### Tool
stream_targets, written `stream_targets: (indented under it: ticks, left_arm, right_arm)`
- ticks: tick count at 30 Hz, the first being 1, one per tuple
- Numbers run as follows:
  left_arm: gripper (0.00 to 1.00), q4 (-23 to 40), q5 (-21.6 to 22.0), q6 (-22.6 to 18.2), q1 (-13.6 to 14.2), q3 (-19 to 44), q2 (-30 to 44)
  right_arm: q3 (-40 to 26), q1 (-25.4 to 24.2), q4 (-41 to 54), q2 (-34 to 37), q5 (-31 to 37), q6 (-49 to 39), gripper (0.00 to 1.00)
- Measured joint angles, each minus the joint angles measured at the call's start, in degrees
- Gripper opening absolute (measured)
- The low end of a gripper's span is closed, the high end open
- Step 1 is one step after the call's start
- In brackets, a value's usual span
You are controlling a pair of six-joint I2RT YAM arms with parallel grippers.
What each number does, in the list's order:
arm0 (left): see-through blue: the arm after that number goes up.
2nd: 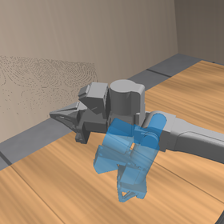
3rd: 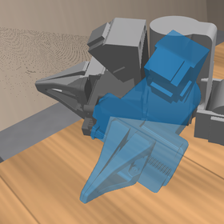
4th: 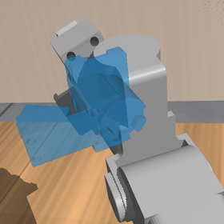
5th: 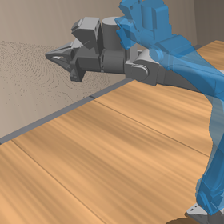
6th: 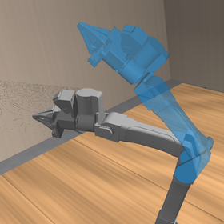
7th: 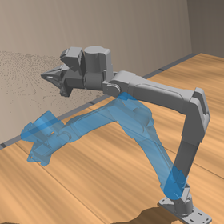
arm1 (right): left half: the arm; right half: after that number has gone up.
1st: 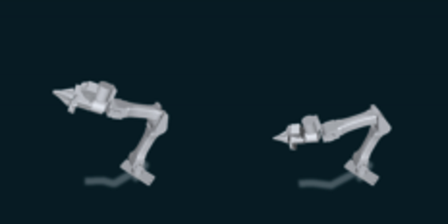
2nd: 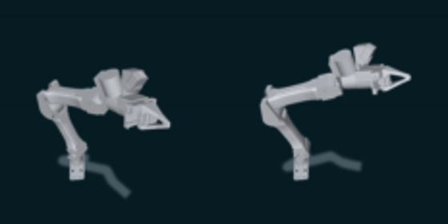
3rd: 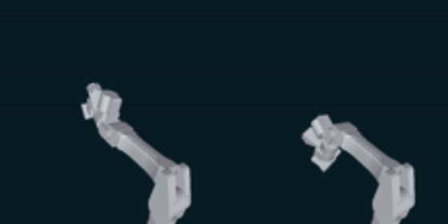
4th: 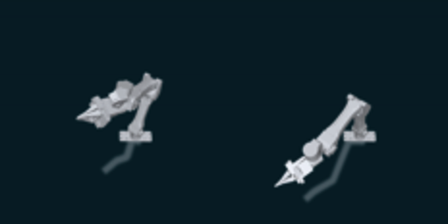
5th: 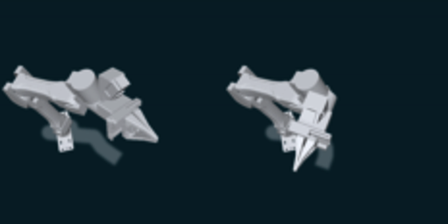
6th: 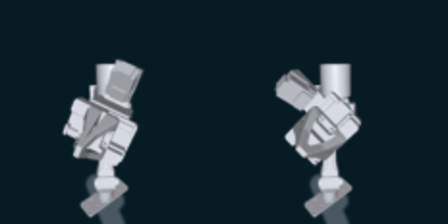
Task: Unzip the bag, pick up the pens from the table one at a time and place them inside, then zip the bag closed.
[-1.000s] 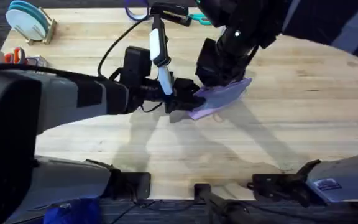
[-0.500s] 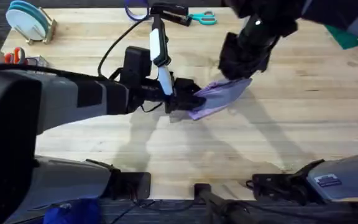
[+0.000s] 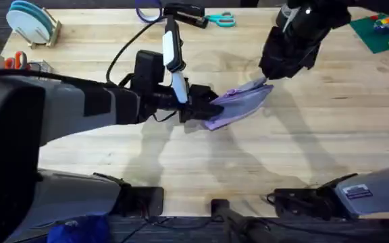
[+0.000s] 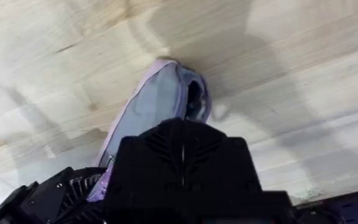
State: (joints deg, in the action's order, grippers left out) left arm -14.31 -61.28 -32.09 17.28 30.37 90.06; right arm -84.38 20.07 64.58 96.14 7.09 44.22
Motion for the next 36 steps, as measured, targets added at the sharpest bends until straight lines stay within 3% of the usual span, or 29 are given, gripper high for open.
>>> stream_targets:
  ticks: [10, 13, 16, 19, 30, 36]
  left_arm:
    - [0.042, 0.0, 0.0, 0.0, 0.0, 0.0, 0.0]
    - [0.042, 0.0, 0.0, 0.0, 0.0, 0.0, 0.0]
    - [0.042, 0.0, 0.0, 0.0, 0.0, 0.0, 0.0]
    - [0.042, 0.0, 0.0, 0.0, 0.0, 0.0, 0.0]
    - [0.042, 0.0, 0.0, 0.0, 0.0, 0.0, 0.0]
    - [0.042, 0.0, 0.0, 0.0, 0.0, 0.0, 0.0]
  right_arm:
    - [0.0, 0.6, 0.9, -3.9, -2.8, -0.8, 0.040]
    - [0.0, 0.7, 0.9, -6.0, -4.7, -1.0, 0.281]
    - [0.0, 0.7, 0.9, -7.5, -6.7, -1.1, 0.688]
    - [0.0, 0.7, 0.9, -8.4, -8.5, -1.2, 0.959]
    - [0.0, 1.4, 1.0, -10.7, -11.3, -1.2, 0.995]
    - [0.0, 5.8, 0.9, -10.8, -11.4, 1.0, 0.996]
